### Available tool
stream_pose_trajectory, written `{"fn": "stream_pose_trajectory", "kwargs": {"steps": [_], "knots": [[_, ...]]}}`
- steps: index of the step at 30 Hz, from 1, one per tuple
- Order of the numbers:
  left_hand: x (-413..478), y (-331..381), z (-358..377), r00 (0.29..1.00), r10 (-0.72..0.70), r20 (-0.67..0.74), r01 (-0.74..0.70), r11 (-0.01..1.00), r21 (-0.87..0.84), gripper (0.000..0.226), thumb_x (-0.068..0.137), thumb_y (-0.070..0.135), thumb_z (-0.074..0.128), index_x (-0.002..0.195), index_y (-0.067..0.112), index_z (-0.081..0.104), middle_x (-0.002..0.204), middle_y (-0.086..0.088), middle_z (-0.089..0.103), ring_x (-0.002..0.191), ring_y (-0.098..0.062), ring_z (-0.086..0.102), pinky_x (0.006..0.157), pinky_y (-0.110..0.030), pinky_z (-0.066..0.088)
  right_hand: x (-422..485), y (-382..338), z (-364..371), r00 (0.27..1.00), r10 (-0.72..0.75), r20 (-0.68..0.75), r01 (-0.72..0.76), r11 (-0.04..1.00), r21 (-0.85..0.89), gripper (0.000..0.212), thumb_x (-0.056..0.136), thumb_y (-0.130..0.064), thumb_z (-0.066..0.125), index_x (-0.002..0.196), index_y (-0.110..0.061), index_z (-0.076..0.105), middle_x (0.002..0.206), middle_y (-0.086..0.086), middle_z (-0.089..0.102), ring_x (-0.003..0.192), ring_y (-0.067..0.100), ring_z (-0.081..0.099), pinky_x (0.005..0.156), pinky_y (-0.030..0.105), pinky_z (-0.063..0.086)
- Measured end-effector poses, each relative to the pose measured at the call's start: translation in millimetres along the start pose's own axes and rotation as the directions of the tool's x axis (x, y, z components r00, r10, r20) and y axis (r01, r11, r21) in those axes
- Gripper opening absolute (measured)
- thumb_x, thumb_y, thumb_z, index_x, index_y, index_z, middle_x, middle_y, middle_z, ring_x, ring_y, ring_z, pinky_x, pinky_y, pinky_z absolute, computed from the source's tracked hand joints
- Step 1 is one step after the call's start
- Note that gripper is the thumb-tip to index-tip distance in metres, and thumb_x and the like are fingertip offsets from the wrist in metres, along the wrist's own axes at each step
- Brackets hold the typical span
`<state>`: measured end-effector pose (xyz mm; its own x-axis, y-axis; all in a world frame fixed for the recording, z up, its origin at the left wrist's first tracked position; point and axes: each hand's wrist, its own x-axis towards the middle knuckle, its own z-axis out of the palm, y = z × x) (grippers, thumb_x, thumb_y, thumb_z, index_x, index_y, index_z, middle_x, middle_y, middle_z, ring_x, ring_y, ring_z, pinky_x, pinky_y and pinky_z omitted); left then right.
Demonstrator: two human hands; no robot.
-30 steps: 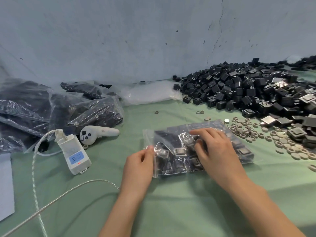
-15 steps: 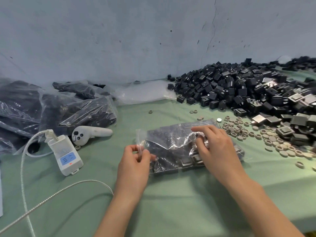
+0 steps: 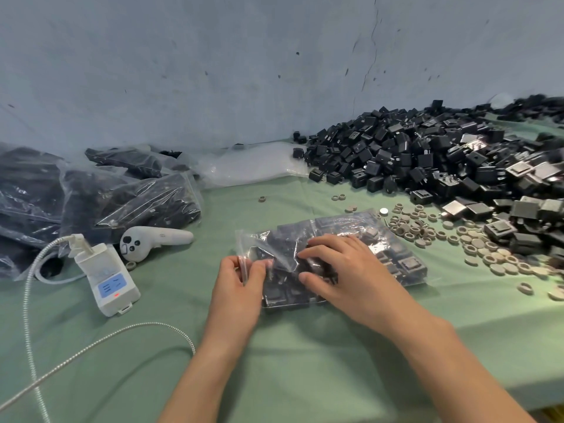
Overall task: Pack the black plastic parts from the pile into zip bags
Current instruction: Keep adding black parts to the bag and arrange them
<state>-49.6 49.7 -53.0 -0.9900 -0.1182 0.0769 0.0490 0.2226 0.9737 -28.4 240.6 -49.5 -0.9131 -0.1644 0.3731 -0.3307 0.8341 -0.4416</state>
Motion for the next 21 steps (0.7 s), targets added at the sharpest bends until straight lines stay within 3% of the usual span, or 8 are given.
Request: {"fn": "stream_pose_trajectory", "kwargs": {"steps": [3, 8, 13, 16, 21], "knots": [[0.4, -0.6, 0.2, 0.999, 0.005, 0.038, -0.004, 1.0, -0.03, 0.005, 0.099, 0.018, 0.055, 0.098, 0.015, 0.052, 0.097, 0.011, 0.076, 0.086, 0.0, 0.069, 0.062, -0.004, 0.043, -0.3, 1.3, 1.4, 0.999, -0.008, 0.036, 0.009, 1.0, -0.008, 0.044, 0.09, -0.058, 0.055, 0.13, -0.039, 0.058, 0.136, -0.019, 0.049, 0.129, 0.006, 0.04, 0.118, 0.041, 0.026], [-0.1, 0.1, 0.5, 0.999, 0.051, 0.006, -0.051, 0.998, -0.037, 0.004, 0.098, 0.015, 0.057, 0.095, 0.013, 0.055, 0.092, 0.006, 0.073, 0.075, 0.007, 0.066, 0.061, -0.004, 0.043, 0.3, 0.8, 1.9, 0.999, -0.02, 0.035, 0.021, 0.999, -0.035, 0.043, 0.092, -0.056, 0.055, 0.132, -0.04, 0.056, 0.136, -0.018, 0.049, 0.13, 0.007, 0.039, 0.118, 0.04, 0.025], [1.1, -3.0, 3.8, 0.994, 0.042, 0.1, -0.035, 0.997, -0.067, 0.008, 0.102, 0.017, 0.048, 0.096, 0.016, 0.044, 0.097, 0.011, 0.077, 0.091, -0.015, 0.072, 0.079, -0.03, 0.053, 1.1, -2.2, 3.9, 1.0, -0.026, 0.003, 0.026, 0.999, -0.032, 0.04, 0.092, -0.049, 0.059, 0.13, -0.038, 0.058, 0.139, -0.015, 0.048, 0.133, 0.009, 0.036, 0.119, 0.039, 0.023], [2.3, -1.5, 4.0, 0.994, 0.015, 0.11, -0.003, 0.993, -0.114, 0.007, 0.102, 0.017, 0.048, 0.098, 0.016, 0.042, 0.095, 0.008, 0.077, 0.088, -0.019, 0.074, 0.072, -0.027, 0.056, 1.5, -5.9, 6.0, 0.999, -0.036, -0.004, 0.035, 0.999, -0.036, 0.037, 0.092, -0.044, 0.06, 0.128, -0.036, 0.06, 0.141, -0.009, 0.048, 0.135, 0.014, 0.037, 0.118, 0.04, 0.024], [2.5, -1.9, 8.9, 0.996, 0.022, 0.084, -0.018, 0.998, -0.052, 0.006, 0.102, 0.018, 0.048, 0.099, 0.018, 0.043, 0.085, 0.005, 0.078, 0.088, -0.011, 0.071, 0.077, -0.027, 0.049, 5.0, -10.2, 11.6, 0.999, -0.043, 0.02, 0.044, 0.998, -0.042, 0.036, 0.094, -0.041, 0.057, 0.13, -0.036, 0.057, 0.151, -0.01, 0.042, 0.147, 0.016, 0.026, 0.123, 0.046, 0.012]]}}
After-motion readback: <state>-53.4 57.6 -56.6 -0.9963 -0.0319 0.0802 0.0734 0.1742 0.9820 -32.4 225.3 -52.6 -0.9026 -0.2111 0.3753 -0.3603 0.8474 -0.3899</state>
